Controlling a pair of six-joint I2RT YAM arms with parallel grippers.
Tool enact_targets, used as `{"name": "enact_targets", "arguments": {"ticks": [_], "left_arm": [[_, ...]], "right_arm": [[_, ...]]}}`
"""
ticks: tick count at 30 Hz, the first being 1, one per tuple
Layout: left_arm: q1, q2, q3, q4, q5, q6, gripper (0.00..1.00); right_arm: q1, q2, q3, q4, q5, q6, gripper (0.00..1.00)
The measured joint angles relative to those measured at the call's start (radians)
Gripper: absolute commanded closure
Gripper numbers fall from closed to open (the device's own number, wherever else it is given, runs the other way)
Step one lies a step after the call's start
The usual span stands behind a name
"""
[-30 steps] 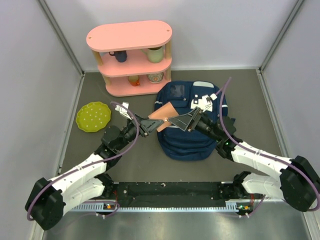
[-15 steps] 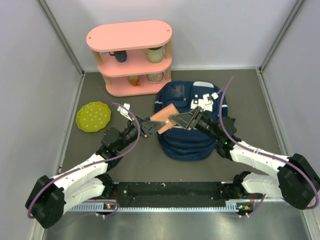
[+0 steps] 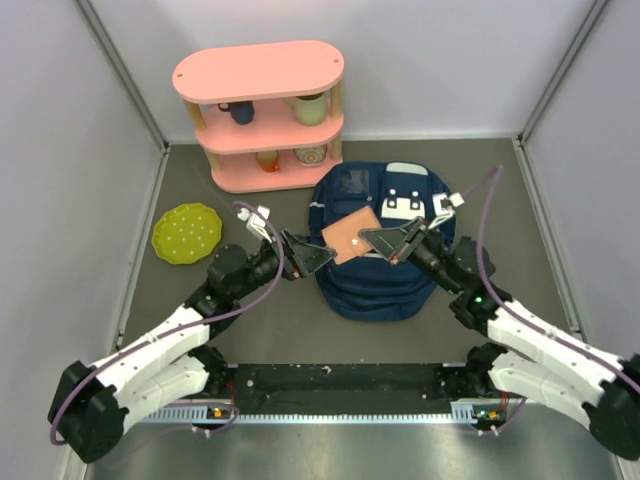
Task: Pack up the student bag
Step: Pick up the personal item from the center of the board, then place the personal item in the student bag.
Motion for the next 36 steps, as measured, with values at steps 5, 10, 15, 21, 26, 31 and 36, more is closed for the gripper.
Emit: {"name": "enact_targets", "arguments": {"ticks": [5,10,15,21,26,31,36], "left_arm": [[0.0,-0.041,0.087,-0.245,-0.059,0.188,0.03],[-0.021,0.106,0.175,-0.391,-0.047,0.34,0.06],[-0.137,0.282,0.27,-0.536,-0.08,0.503,0.06],[-0.266,0.384,0.423,-0.646,-0.198,0.798,0.04],[-0.344,0.496,0.506,-0.649,-0.362,1.027,0.05],[-0.402,0.647,0.529,-0.645,-0.508,1.18,0.05],[-0.438,0.708,0.537,-0.619,-0.611,1.253,0.07]], "right_arm": [[0.0,-0.246,0.001,-0.304,0.209,-0.105,1.0],[0.0,-0.476,0.002,-0.668,0.496,-0.137,1.0],[0.0,-0.655,0.003,-0.916,0.695,-0.139,1.0],[0.0,-0.702,0.036,-1.103,0.813,-0.14,1.0],[0.0,-0.7,0.043,-1.168,0.852,-0.14,1.0],[0.0,-0.7,0.043,-1.199,0.872,-0.137,1.0],[0.0,-0.7,0.05,-1.204,0.872,-0.127,1.0]]}}
